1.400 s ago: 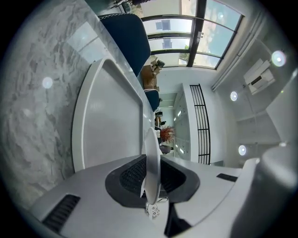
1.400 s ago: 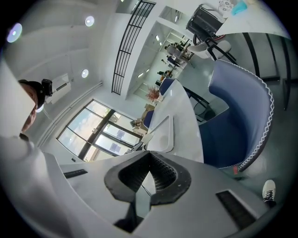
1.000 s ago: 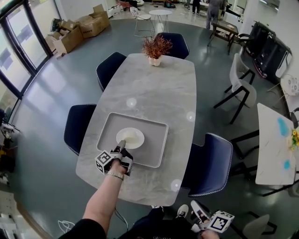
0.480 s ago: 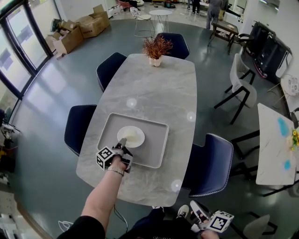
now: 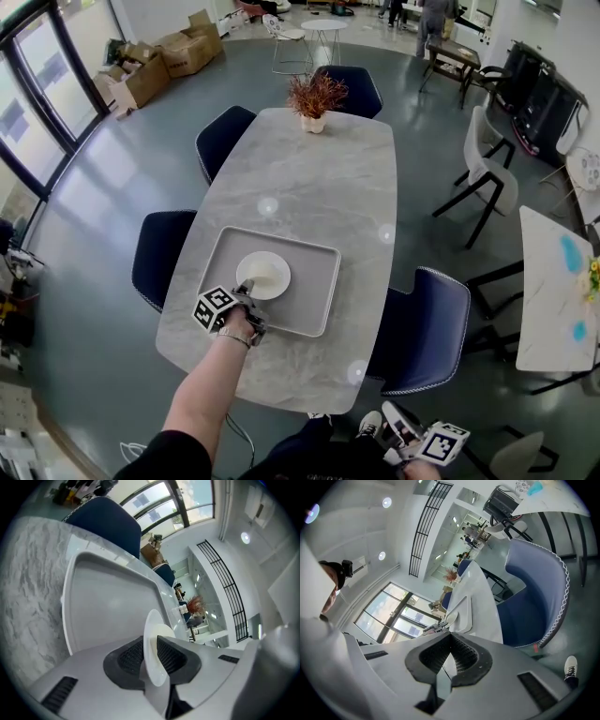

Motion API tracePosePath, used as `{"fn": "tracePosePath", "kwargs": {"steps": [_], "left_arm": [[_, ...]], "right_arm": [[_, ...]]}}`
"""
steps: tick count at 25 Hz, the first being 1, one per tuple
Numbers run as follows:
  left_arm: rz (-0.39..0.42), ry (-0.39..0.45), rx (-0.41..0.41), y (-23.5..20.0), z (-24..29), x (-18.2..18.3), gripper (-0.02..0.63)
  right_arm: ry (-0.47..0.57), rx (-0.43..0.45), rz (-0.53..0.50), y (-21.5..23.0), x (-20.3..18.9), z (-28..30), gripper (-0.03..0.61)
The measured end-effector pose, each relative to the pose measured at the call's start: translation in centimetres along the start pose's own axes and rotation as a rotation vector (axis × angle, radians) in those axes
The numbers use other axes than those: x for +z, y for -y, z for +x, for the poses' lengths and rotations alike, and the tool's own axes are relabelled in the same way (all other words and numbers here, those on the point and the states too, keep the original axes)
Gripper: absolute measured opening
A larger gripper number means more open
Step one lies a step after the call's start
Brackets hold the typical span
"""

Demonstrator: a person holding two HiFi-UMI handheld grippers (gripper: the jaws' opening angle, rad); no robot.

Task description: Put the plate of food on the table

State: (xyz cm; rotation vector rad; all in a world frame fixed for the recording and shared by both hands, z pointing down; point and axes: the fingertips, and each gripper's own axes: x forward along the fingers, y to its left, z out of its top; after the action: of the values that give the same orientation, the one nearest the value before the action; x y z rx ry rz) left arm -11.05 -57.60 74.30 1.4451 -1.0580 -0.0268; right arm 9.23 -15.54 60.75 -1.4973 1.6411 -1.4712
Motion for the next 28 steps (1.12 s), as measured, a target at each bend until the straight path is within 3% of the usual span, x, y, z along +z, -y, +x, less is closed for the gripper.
{"fn": "tracePosePath", "kwargs": {"steps": [7,14,20,23,26,28], "left_arm": [[0.241,-0.091,0.129,-0.2,-0.5,-0.7,0.074],[0.346,-0.113,0.201,-1.6,-1.4,-1.4,0.109],[0.358,-0.079,0.185,-1.8,-3.1,-1.5,0.109],[0.373,-0.039,0.131,-1.1,-4.9,-2.0,0.104],[0.388,-0.019,0.074,-0.7,-7.6,-2.6,0.009],[0.388,-0.021,0.042,-0.9,-9.6,-3.4,0.008]], "right_arm": [[0.007,0.005,-0.010,0.1,0.1,0.0,0.011],[0.022,0.034,0.022,0.3,0.2,-0.3,0.011],[0.005,0.056,0.016,0.3,0.5,-0.3,0.011],[-0.020,0.078,-0.003,0.1,0.8,-0.1,0.011],[-0.059,0.101,-0.019,-0.5,0.9,0.6,0.011],[-0.095,0.119,-0.044,-1.0,0.8,1.0,0.011]]}}
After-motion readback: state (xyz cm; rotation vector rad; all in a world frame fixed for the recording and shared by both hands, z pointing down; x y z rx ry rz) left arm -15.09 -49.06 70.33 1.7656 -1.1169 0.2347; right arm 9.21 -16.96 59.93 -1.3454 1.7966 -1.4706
